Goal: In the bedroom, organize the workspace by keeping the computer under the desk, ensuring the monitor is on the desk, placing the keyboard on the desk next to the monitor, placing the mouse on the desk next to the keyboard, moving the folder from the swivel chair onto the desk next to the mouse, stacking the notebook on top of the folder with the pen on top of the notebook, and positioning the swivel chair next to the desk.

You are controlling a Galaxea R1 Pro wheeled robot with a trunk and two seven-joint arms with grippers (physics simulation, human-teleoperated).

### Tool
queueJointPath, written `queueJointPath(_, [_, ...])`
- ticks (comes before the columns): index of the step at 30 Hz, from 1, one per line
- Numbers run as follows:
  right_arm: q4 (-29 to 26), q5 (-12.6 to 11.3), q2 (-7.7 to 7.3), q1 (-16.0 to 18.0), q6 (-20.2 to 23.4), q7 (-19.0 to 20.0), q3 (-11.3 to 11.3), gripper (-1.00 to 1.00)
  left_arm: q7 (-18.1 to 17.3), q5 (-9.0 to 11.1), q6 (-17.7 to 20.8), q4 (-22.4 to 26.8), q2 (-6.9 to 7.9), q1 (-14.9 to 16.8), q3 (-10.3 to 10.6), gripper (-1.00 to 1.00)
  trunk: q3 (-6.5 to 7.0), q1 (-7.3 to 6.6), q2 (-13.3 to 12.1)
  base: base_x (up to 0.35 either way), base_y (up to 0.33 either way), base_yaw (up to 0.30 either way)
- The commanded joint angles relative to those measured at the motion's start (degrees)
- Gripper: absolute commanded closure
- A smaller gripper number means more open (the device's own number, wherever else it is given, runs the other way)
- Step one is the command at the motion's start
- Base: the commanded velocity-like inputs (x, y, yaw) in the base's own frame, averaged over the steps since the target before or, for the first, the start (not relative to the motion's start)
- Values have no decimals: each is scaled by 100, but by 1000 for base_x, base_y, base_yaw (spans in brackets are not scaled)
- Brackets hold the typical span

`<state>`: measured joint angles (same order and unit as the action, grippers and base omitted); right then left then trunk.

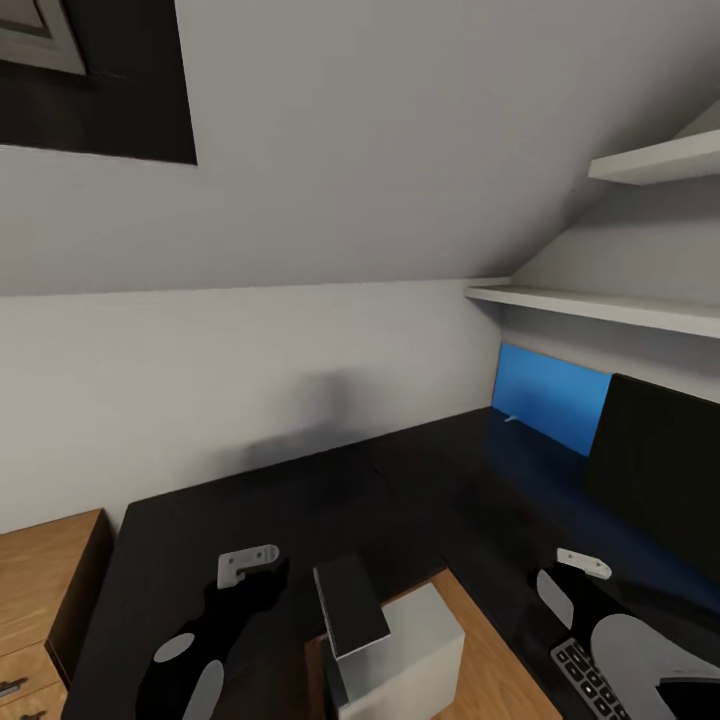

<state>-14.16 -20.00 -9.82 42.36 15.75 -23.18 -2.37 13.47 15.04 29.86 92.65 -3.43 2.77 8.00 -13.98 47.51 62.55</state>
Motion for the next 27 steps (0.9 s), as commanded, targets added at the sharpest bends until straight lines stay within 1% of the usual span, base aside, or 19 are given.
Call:
queueJointPath(1, [-15,-38,-3,4,33,-36,-27,100,53,61,20,8,0,5,7,-100,-26,23,47,0,0,0])
queueJointPath(21, [-17,-31,-3,1,25,-37,-27,100,59,60,11,8,-1,5,8,-100,-385,462,849,0,0,0])
queueJointPath(22, [-12,-31,0,1,25,-37,-27,100,59,59,11,8,0,5,5,-100,-385,462,849,0,0,0])
queueJointPath(23, [-11,-29,3,2,24,-36,-27,-100,59,60,15,8,0,5,2,-100,-385,462,849,0,0,0])
queueJointPath(27, [-16,21,6,0,24,-30,-28,-100,59,60,25,8,0,5,0,-100,-385,462,849,0,0,0])
